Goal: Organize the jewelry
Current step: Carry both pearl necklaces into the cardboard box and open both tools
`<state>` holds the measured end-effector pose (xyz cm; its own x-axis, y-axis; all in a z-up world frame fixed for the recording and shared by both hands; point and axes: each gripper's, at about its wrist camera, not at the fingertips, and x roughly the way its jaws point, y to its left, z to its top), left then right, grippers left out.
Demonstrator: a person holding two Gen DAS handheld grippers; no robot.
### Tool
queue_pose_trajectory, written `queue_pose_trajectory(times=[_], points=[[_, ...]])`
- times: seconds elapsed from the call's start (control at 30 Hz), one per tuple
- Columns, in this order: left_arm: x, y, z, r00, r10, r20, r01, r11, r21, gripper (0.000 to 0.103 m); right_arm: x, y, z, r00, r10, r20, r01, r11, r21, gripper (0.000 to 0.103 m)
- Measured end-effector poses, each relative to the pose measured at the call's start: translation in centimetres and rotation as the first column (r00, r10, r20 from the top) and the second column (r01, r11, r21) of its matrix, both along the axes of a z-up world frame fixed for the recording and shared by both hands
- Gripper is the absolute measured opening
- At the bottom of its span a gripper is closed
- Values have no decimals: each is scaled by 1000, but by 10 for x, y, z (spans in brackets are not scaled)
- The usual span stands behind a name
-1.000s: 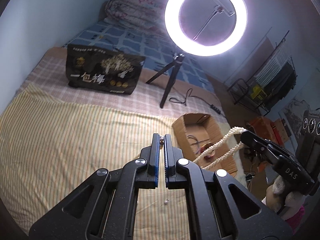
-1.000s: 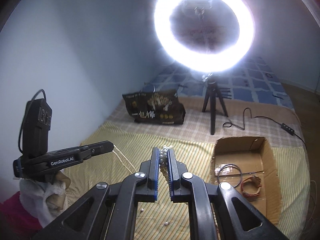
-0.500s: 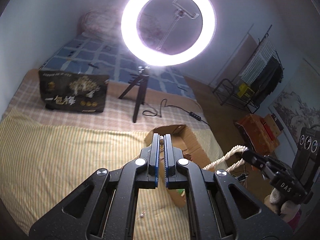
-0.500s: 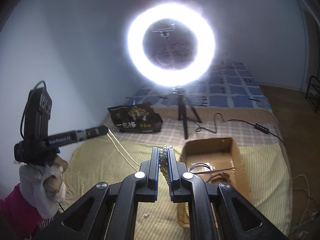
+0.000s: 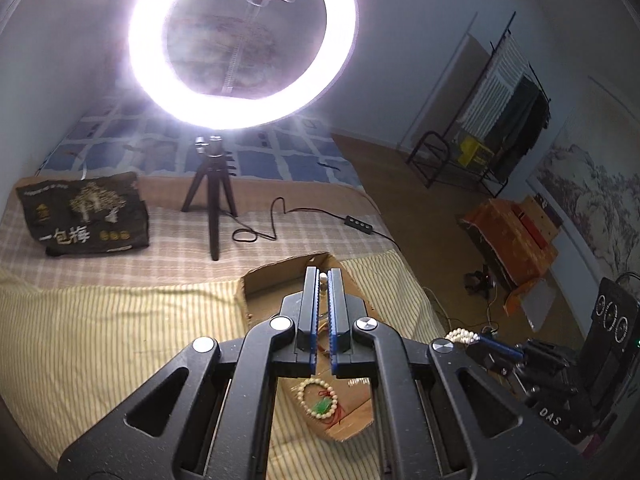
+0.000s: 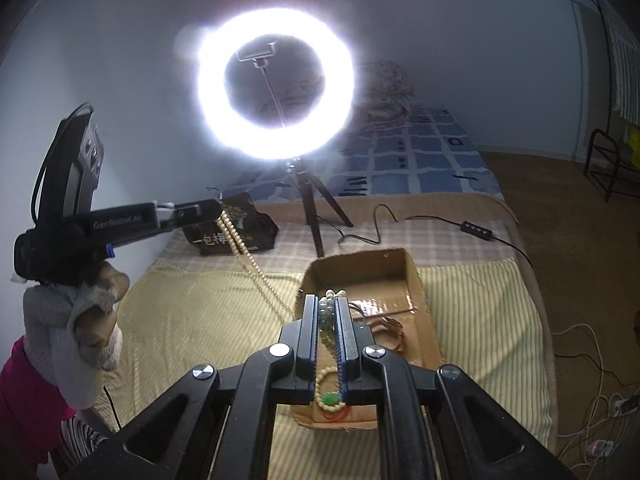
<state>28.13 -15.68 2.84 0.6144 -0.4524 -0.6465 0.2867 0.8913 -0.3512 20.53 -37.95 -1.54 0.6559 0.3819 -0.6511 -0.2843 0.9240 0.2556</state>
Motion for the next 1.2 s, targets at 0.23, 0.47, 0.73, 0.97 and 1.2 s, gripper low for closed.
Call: queue_pose_trajectory(times=[0.23,0.47,0.73,0.97,1.2], points=[[17,-35,-8,1000,-27,2,27,999,45,1,4,-14,-10,1000,-17,-19,16,1000,-20,5],[34,-63,-20,999,-40,4,39,995,96,1,10,-24,-23,999,-24,-43,23,999,-31,5],[50,-82,-35,999,-42,-9,43,990,134,1,15,-26,-38,997,-24,-69,21,999,-45,5],[57,-88,-48,999,-40,-32,44,987,154,1,19,-26,-49,995,-24,-92,18,998,-65,5],[64,-87,-62,998,-30,-62,40,986,161,1,24,-24,-73,990,-25,-135,13,996,-89,5]])
